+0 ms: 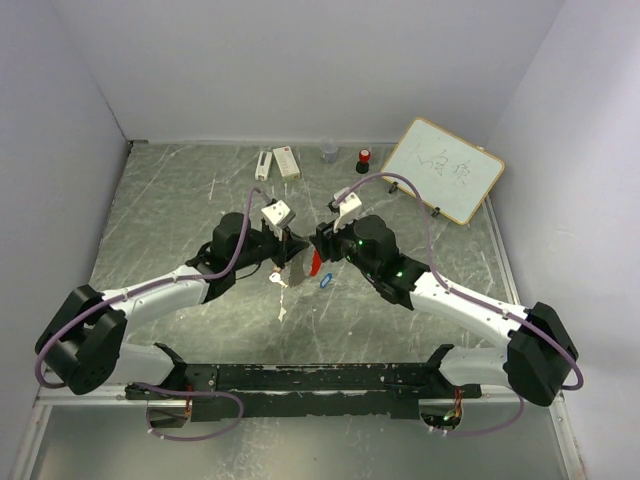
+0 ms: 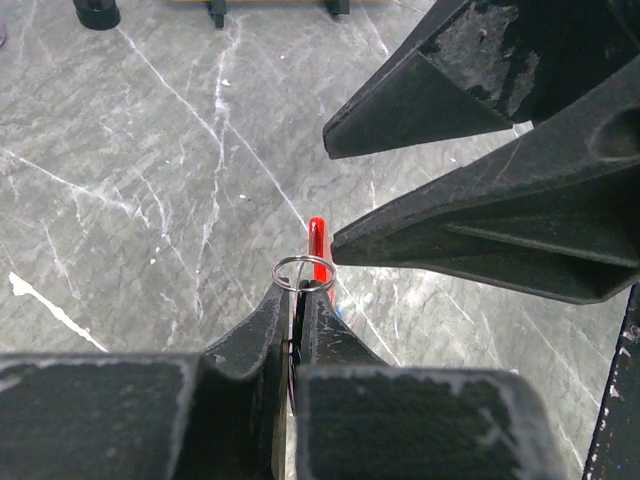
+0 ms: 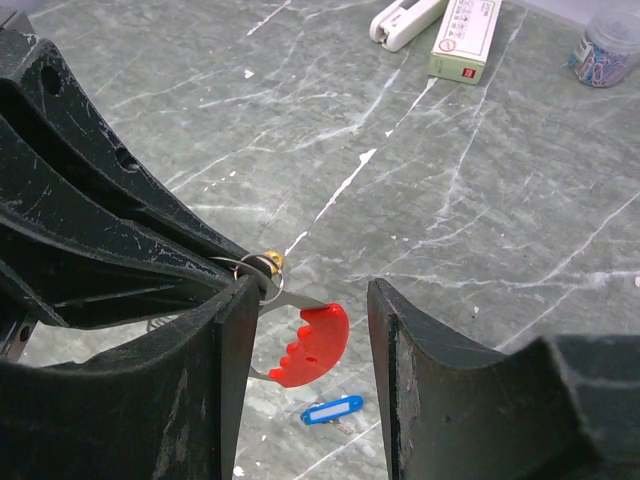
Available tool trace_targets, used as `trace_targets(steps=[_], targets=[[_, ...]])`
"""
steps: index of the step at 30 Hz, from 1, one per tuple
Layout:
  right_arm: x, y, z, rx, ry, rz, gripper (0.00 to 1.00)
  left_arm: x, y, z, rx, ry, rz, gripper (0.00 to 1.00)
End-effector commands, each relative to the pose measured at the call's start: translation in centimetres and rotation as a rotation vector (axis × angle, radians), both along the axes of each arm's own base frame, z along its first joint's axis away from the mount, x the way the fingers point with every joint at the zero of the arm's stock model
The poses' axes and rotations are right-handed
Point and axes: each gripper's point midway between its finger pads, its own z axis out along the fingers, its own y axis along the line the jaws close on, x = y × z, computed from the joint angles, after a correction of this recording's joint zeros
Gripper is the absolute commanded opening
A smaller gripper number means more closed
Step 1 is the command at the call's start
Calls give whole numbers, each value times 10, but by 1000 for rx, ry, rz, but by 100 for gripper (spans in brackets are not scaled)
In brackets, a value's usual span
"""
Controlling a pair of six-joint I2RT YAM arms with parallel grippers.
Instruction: Put the keys on the keyring
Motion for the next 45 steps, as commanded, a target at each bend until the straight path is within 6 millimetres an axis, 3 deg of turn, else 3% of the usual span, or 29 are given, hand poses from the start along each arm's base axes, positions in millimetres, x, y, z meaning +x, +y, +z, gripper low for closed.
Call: trace_targets(steps=[1, 29, 45], targets=[[1, 0, 16, 23, -30, -3, 48, 7, -4, 18, -22, 18, 29, 7], [9, -17, -20, -50, 42, -105, 50, 10, -19, 11, 110, 309, 22, 7], [23, -17, -22, -30, 35, -128, 50, -2, -23, 10, 118, 363, -33, 7]])
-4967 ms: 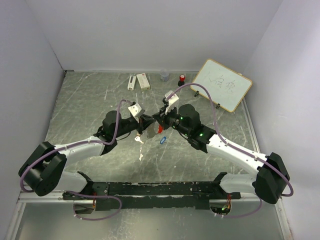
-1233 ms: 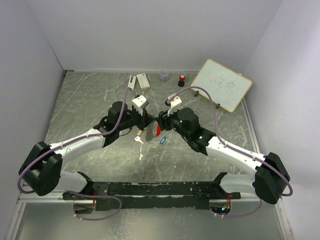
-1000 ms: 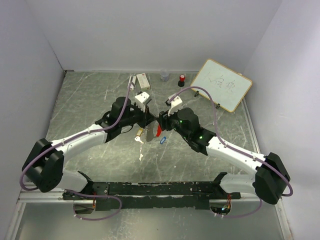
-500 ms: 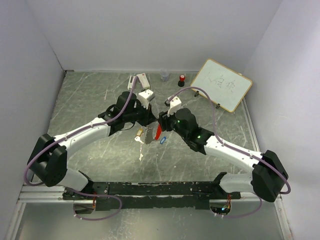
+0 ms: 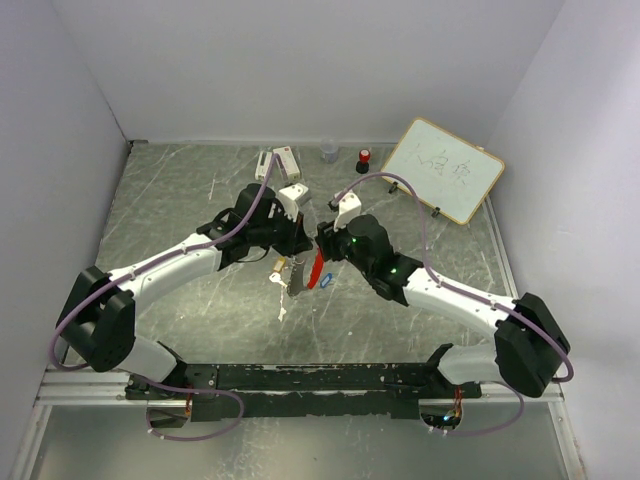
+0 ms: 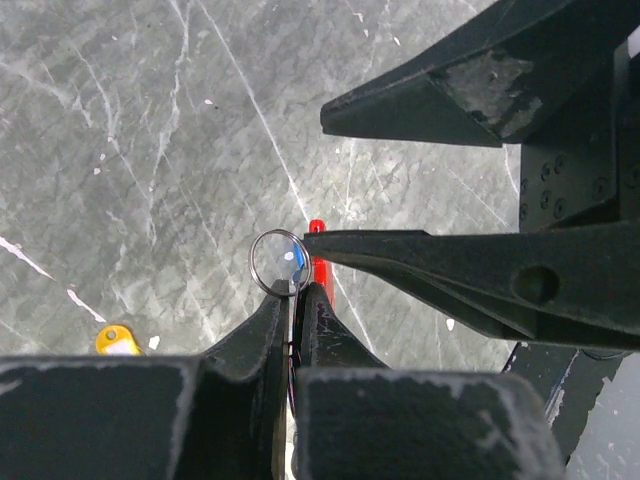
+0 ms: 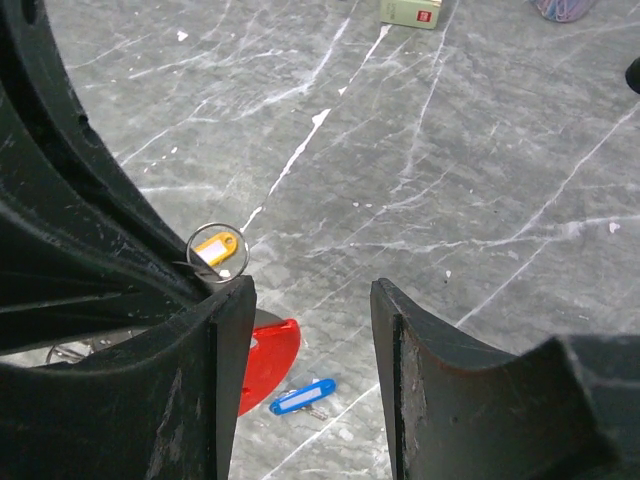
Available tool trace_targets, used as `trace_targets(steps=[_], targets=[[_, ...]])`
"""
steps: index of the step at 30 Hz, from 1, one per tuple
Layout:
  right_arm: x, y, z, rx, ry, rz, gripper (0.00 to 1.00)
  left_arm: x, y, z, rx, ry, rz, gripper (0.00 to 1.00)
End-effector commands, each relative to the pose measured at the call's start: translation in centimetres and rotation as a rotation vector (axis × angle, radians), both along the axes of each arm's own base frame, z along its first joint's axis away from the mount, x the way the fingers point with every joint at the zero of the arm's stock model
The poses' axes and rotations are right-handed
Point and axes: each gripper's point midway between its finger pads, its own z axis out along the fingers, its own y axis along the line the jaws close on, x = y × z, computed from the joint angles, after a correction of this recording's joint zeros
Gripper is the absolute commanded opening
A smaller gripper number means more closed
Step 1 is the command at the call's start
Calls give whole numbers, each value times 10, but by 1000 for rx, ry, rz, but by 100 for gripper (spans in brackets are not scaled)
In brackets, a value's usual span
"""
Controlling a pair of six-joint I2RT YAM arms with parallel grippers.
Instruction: Put the keys on the keyring
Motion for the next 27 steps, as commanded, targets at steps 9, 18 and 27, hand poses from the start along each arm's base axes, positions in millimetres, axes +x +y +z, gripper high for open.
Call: trace_targets(steps=[9, 18, 27], targets=[[18, -5, 15, 38, -42, -45, 50, -4, -11, 16, -39, 12, -46, 7], [2, -9, 30, 69, -58, 11, 50, 3, -10, 11, -6, 36, -11, 7], [-13, -15, 16, 53, -32, 40, 54, 2, -16, 12, 38, 110, -54, 7]])
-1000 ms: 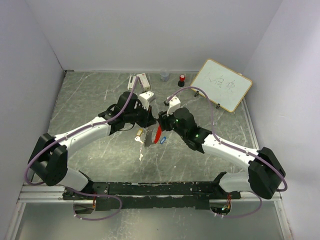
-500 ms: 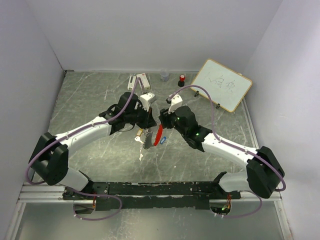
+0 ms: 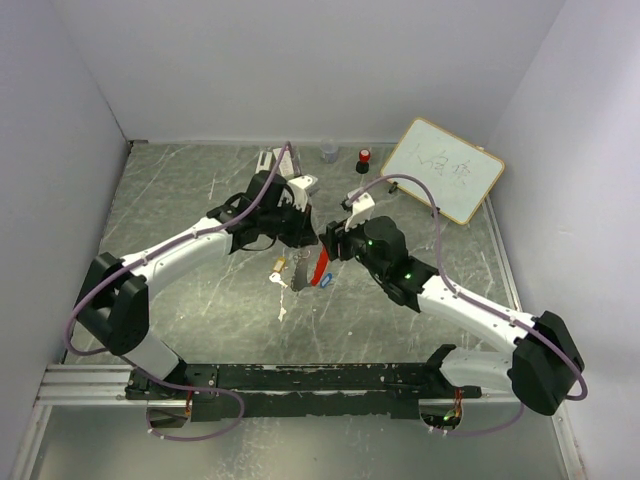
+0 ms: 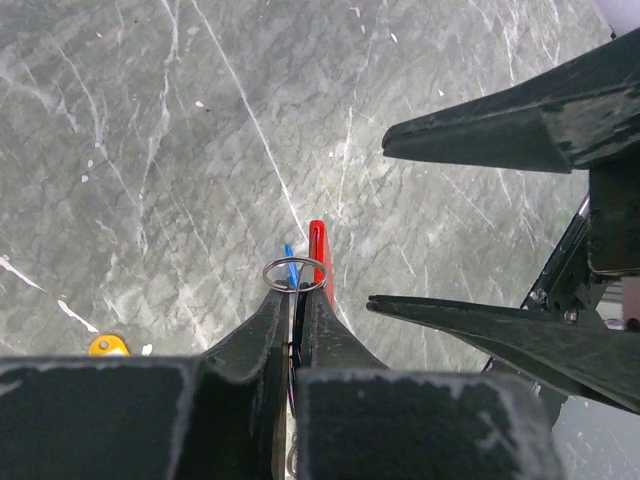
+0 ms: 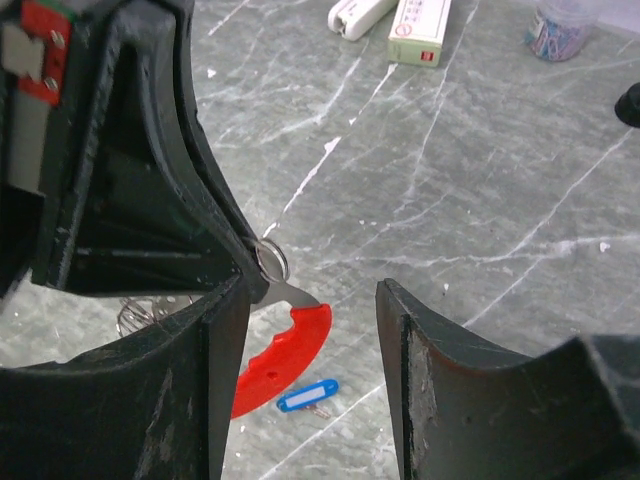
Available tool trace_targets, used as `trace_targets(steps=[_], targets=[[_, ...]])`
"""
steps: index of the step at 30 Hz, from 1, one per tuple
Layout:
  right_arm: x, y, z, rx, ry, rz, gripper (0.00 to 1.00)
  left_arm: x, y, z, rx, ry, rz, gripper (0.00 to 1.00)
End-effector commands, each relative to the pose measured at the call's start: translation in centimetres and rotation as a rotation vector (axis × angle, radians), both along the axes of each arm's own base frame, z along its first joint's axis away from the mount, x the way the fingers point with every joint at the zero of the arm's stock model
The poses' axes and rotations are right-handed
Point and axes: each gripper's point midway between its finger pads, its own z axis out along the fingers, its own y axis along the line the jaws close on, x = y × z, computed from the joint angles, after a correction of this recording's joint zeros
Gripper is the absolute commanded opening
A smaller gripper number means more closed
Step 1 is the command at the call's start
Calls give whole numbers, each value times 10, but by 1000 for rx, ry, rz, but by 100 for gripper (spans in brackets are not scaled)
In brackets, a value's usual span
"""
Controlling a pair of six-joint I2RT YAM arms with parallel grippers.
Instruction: Put the keys on the keyring
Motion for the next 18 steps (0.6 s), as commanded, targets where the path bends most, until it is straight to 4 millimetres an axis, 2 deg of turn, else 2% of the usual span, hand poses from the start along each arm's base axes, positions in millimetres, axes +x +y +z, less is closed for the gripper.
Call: trace_targets(steps=[1, 6, 18], targets=[[-7, -4, -16, -28, 28, 18, 54, -6, -4, 10, 2, 33, -32, 7], [-6, -6, -26, -45, 52, -3, 54, -10, -5, 18, -14, 38, -55, 7], [-5, 1, -30, -30, 67, 17, 54, -16, -4, 21, -17, 42, -73, 7]])
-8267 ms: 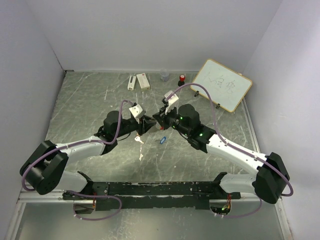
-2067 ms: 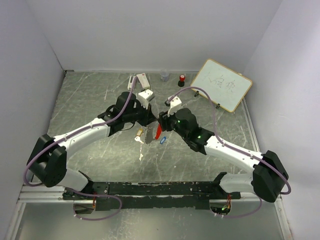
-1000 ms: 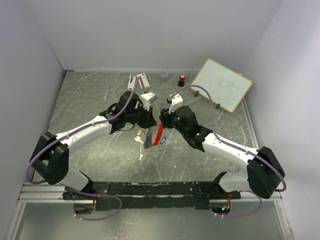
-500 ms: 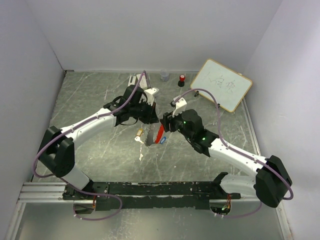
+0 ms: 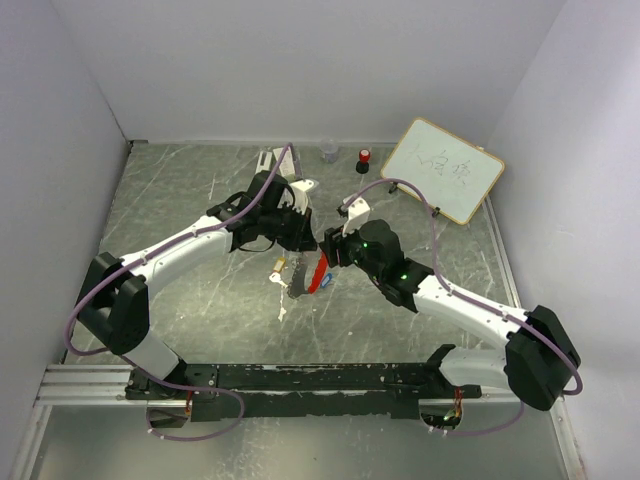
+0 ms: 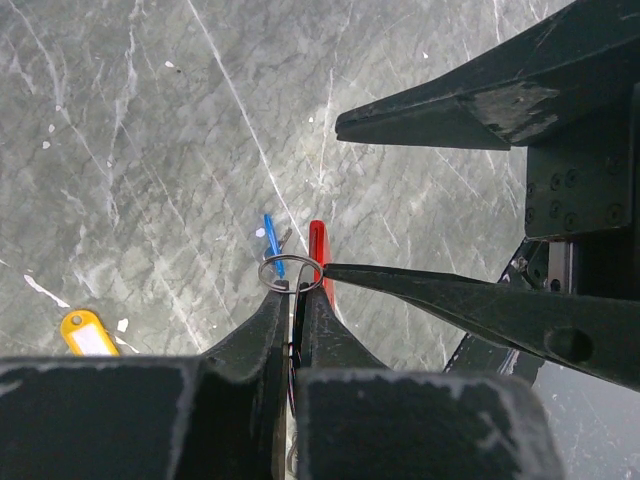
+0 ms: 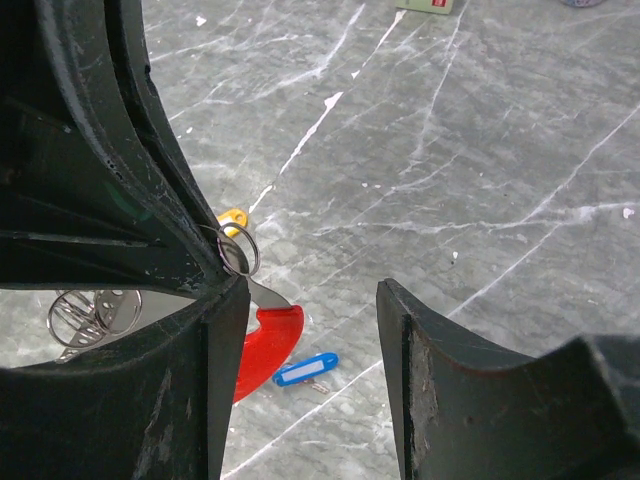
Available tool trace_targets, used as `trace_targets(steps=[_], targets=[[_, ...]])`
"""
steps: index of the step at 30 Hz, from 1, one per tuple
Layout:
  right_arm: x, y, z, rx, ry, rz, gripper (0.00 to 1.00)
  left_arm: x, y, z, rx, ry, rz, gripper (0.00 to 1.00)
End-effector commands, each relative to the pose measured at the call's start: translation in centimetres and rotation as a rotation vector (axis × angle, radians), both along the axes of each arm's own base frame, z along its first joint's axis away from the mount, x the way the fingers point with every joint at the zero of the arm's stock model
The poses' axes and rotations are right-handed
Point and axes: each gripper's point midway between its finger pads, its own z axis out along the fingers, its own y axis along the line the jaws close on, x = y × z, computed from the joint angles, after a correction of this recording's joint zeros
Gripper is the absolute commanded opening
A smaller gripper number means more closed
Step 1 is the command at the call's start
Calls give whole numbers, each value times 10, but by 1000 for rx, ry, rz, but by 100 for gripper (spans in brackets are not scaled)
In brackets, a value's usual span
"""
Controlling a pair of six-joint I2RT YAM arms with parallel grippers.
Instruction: Put the keys on the keyring
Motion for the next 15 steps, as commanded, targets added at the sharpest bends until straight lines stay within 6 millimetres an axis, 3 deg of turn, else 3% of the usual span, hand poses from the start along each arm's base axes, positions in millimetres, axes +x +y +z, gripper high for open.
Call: trace_targets(steps=[1, 15], targets=[[1, 4, 1, 20, 4, 8, 54, -1, -6, 25, -43, -37, -32, 7], [10, 7, 10, 30, -20, -13, 54, -10, -10, 22, -64, -2, -71, 7]])
